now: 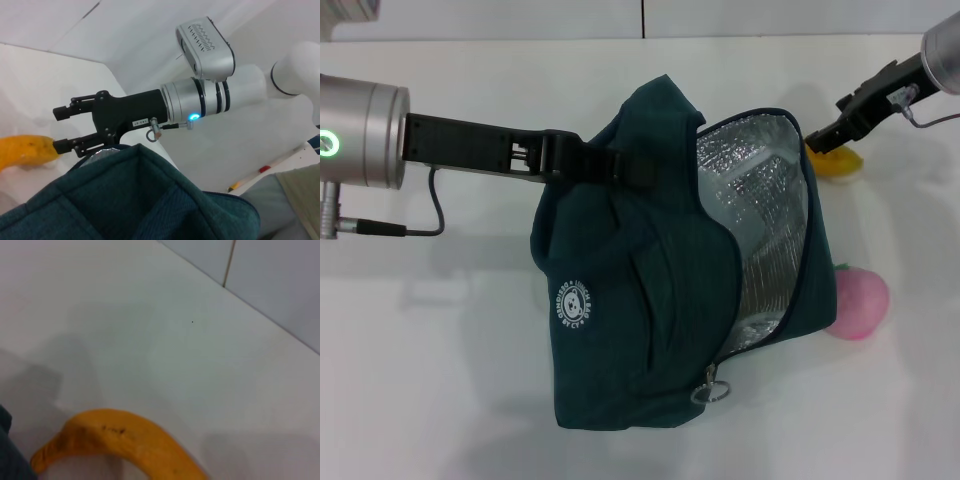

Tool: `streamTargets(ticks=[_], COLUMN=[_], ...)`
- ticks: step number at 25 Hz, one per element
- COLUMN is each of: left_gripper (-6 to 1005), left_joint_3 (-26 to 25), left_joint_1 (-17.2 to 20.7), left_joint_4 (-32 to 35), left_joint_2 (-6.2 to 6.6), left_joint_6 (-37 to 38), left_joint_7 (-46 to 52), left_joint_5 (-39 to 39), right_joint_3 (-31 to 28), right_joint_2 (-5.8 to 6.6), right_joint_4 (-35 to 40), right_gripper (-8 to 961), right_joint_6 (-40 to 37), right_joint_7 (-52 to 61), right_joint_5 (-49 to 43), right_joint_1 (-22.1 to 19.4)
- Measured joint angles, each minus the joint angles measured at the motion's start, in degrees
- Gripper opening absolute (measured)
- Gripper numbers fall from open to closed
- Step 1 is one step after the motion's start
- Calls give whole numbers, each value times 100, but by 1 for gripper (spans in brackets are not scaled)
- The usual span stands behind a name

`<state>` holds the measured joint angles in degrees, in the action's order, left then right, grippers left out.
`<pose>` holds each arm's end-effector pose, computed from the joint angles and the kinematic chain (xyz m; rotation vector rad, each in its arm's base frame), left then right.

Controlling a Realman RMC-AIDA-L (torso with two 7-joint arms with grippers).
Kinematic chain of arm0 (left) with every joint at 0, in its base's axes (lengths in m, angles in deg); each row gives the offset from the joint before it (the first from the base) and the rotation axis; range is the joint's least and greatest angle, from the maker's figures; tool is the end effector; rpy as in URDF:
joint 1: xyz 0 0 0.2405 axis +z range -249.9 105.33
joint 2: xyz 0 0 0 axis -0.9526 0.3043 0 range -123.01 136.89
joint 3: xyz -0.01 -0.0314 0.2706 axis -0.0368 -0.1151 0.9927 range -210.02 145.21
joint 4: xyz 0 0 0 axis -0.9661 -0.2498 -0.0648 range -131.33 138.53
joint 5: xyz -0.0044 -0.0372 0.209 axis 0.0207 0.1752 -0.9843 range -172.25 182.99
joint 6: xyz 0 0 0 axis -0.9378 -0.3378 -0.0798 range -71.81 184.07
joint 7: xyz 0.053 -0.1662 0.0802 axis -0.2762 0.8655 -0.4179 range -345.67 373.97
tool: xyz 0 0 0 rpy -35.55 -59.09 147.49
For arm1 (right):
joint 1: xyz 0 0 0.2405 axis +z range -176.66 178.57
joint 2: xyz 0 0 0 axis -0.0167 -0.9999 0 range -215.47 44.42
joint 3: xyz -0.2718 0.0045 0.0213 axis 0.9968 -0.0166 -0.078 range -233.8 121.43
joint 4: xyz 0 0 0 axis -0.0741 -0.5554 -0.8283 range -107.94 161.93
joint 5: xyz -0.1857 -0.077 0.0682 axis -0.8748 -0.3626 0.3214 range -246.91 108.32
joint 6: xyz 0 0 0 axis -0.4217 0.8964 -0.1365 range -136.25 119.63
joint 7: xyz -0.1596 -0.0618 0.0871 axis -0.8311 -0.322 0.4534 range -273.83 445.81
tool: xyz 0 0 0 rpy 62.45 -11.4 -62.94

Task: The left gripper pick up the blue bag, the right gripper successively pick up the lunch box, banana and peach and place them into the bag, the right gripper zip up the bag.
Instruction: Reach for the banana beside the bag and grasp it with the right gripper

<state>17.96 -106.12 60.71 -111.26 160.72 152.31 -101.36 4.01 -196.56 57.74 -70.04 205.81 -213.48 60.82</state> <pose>-0.1613 0.3455 -0.0113 2.5493 1.3516 0.6843 0.2003 0.5070 -0.0390 -2.5696 0.6464 -0.2837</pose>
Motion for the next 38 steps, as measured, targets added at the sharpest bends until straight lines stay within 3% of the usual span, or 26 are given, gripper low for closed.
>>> streamTargets(ticks=[38], left_gripper=[44], left_joint_3=[0], left_joint_1=[-45], left_joint_4=[-16], left_joint_2=[-62], left_joint_6=[2], left_joint_7=[1], left_joint_5=[3], right_joint_3=[0], right_joint_2=[-128], right_joint_4=[-482], right_gripper=[721], right_joint_6=[538], right_joint_7=[-504], right_joint_5=[-16], right_joint_1=[-159])
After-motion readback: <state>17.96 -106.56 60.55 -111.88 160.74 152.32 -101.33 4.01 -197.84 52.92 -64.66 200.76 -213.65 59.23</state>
